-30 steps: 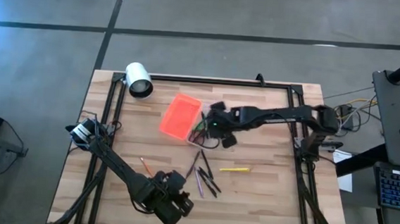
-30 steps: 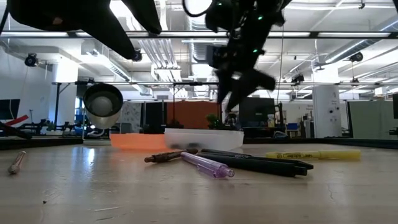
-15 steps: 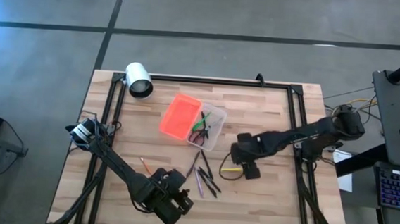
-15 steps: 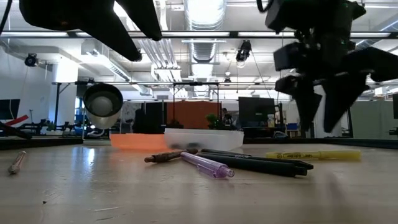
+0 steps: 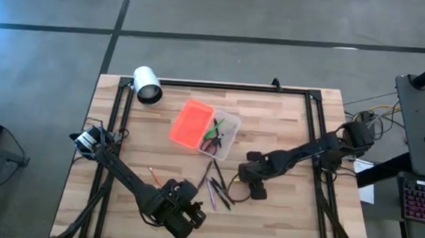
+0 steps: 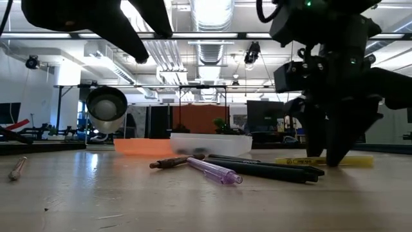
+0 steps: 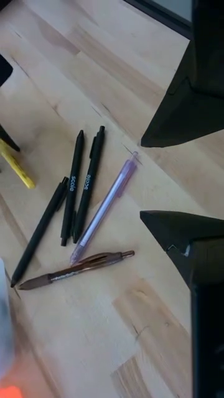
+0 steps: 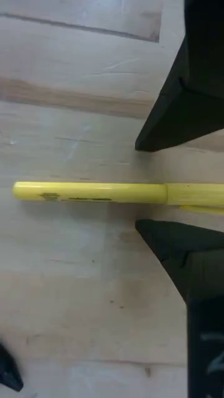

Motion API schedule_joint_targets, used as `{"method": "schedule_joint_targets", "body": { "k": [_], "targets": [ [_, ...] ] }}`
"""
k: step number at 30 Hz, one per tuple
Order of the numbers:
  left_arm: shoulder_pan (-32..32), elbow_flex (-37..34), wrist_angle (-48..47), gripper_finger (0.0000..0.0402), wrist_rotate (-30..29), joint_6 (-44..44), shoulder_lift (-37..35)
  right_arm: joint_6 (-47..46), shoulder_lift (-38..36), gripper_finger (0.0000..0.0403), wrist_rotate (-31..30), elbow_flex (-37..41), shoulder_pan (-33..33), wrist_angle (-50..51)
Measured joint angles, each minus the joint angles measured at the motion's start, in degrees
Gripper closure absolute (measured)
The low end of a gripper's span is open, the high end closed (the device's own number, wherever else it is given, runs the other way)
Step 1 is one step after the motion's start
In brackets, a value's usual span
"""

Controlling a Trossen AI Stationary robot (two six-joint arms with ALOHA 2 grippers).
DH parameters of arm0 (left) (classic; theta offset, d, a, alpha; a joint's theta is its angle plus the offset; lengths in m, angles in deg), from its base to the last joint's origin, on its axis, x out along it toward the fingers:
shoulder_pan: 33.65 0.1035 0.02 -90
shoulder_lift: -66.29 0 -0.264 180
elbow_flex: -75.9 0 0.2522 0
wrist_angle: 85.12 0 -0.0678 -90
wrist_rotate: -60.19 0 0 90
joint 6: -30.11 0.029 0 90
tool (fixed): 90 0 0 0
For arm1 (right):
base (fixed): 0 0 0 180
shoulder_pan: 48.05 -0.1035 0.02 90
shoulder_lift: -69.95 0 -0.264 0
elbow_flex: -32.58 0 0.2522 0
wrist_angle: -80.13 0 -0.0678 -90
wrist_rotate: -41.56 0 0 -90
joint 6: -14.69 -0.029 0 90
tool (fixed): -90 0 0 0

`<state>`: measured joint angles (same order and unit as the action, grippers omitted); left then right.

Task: Pick & place school supplies into a supply box
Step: Put the yellow pen into the orange supply box

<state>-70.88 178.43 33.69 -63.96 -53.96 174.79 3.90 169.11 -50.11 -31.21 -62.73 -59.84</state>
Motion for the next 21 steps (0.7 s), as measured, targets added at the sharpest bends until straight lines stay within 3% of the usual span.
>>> {"method": "schedule_joint_targets", "body": {
  "k": [9, 16, 21],
  "targets": [
    [0.0, 0.0, 0.5, 0.0243, 0.0, -1.1, 0.0, 4.9, 0.7, 0.0378, -9.0, 0.3, 1.7, -0.8],
    [-0.1, 0.0, 0.5, 0.0243, 0.0, -1.1, 0.0, 11.0, -7.6, 0.0384, -10.1, -1.9, 5.2, 7.4],
    [-0.1, 0.0, 0.5, 0.0243, 0.0, -1.0, 0.0, 26.8, -16.1, 0.0384, -13.3, -7.2, 9.5, 5.8]
  ]
}}
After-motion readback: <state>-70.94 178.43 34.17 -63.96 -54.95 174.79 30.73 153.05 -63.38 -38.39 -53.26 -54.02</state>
